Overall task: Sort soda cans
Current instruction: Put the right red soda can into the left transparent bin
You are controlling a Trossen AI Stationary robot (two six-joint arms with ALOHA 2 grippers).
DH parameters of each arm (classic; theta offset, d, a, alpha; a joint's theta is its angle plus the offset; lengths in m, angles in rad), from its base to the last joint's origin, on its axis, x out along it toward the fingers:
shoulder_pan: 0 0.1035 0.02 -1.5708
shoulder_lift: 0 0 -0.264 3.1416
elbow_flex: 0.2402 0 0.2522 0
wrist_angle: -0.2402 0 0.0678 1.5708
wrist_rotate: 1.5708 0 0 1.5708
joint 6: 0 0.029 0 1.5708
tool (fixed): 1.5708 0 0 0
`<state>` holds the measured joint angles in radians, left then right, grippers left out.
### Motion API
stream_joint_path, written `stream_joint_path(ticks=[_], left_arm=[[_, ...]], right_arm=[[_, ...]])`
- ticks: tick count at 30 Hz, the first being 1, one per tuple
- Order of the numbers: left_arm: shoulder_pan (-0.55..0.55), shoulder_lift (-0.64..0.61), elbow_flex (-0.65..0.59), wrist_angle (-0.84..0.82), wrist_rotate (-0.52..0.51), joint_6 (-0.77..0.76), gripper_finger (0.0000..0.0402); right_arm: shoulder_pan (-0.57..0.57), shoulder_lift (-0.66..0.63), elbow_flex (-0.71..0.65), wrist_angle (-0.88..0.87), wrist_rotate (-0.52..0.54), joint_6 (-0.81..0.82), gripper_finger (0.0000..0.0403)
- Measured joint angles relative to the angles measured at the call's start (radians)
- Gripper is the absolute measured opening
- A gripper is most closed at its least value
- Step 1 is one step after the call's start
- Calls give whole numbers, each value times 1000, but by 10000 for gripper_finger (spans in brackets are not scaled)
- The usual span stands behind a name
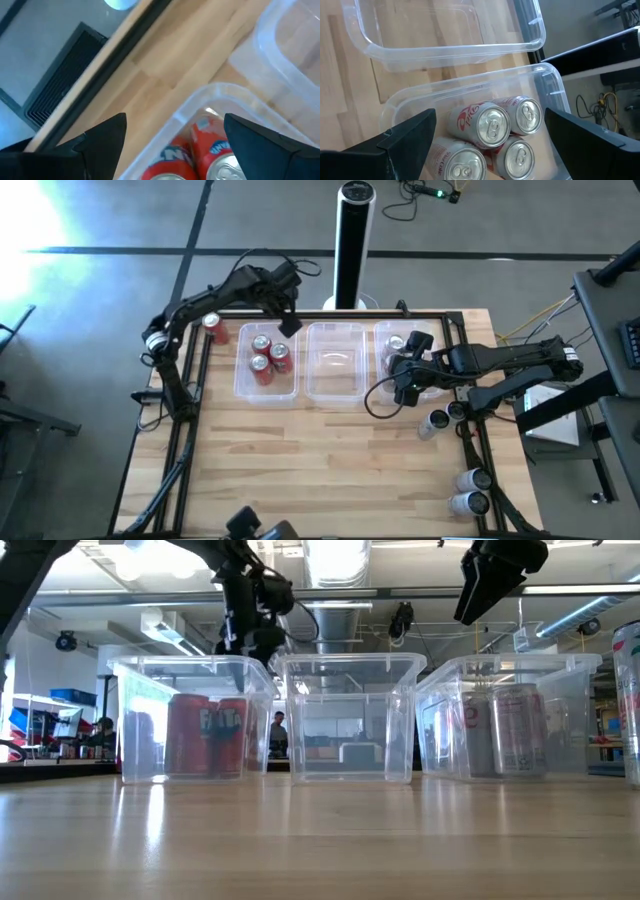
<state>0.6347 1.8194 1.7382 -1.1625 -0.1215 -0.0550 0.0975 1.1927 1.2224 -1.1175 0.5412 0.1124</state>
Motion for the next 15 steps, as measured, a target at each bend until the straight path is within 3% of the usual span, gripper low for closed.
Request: stream_joint_path(ticks=[15], left_arm=[[-38, 80, 0, 19, -38, 31, 318]], right_arm=[[0, 0, 0, -4, 0, 7, 368]])
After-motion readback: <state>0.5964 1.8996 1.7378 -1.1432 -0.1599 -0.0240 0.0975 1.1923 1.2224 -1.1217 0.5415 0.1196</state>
